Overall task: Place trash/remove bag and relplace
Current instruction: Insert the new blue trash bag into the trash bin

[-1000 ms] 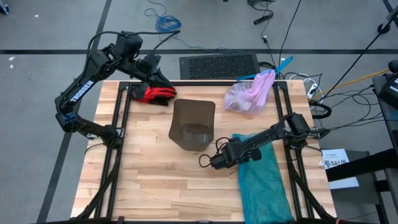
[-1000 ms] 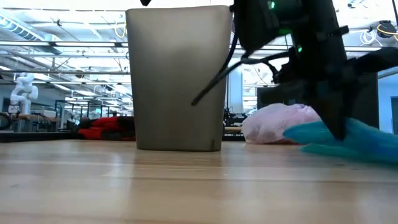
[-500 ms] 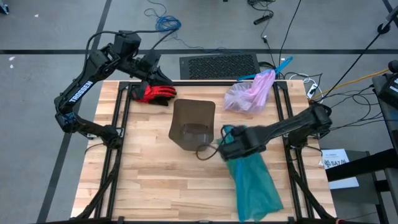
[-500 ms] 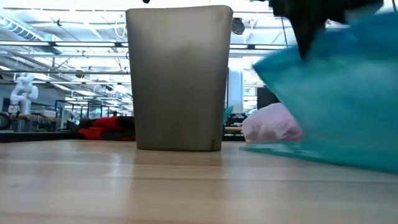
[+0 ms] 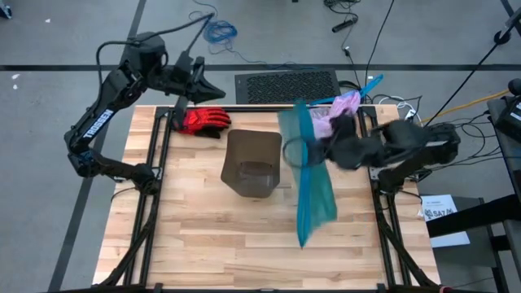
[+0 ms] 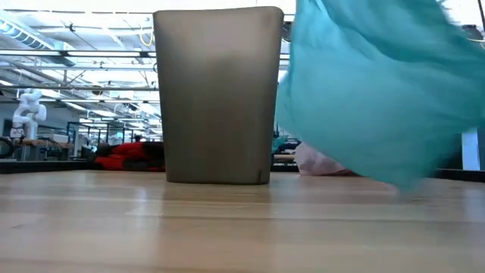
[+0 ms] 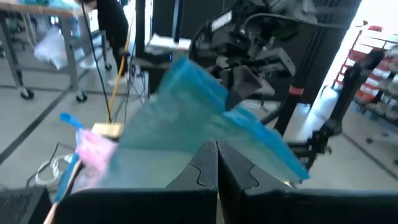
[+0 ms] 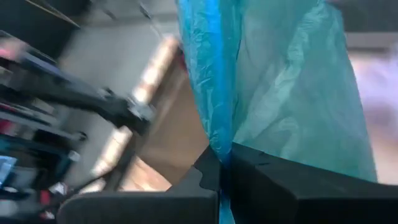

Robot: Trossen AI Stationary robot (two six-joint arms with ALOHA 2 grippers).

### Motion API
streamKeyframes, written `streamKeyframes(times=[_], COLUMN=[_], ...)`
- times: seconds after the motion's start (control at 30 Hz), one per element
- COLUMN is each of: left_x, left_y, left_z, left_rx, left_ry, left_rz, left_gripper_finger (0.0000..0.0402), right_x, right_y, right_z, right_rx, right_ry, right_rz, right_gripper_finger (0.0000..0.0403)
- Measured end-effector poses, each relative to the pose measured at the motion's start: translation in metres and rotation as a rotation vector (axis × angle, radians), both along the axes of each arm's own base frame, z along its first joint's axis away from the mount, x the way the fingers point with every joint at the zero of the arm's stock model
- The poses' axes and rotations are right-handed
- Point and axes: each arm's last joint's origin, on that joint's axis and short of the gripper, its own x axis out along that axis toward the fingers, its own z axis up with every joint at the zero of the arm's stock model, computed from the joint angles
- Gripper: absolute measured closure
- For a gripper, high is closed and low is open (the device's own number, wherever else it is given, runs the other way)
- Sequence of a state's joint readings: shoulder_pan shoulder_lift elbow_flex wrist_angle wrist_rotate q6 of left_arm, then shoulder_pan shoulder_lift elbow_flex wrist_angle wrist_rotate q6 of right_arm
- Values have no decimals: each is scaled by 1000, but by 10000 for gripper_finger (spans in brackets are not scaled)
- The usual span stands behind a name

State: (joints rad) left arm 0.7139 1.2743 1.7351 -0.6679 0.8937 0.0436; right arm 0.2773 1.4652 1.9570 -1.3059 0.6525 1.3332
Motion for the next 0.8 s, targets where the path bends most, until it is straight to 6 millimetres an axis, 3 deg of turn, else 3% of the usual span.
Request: streamKeyframes(times=[0.2,0.33,0.57,0.8], left_x=[-1,5,14,27], left_y=[-4,-11,-22,-31], left_z=[13,17,21,19], left_rx=[-66,-110,-99,-122], left_ry=[-76,-97,-128,-126], left_rz=[-29,-85,-78,-36], left_gripper_finger=[401,385,306,229], right_x=[6,14,22,39], right_y=[-20,-35,-57,-70], right_z=[48,69,89,93], right_rx=[-255,-426,-630,-685], right_ry=[-203,-306,-381,-464], right_rz=[60,54,-15,-11], right_gripper_finger=[403,403,403,403])
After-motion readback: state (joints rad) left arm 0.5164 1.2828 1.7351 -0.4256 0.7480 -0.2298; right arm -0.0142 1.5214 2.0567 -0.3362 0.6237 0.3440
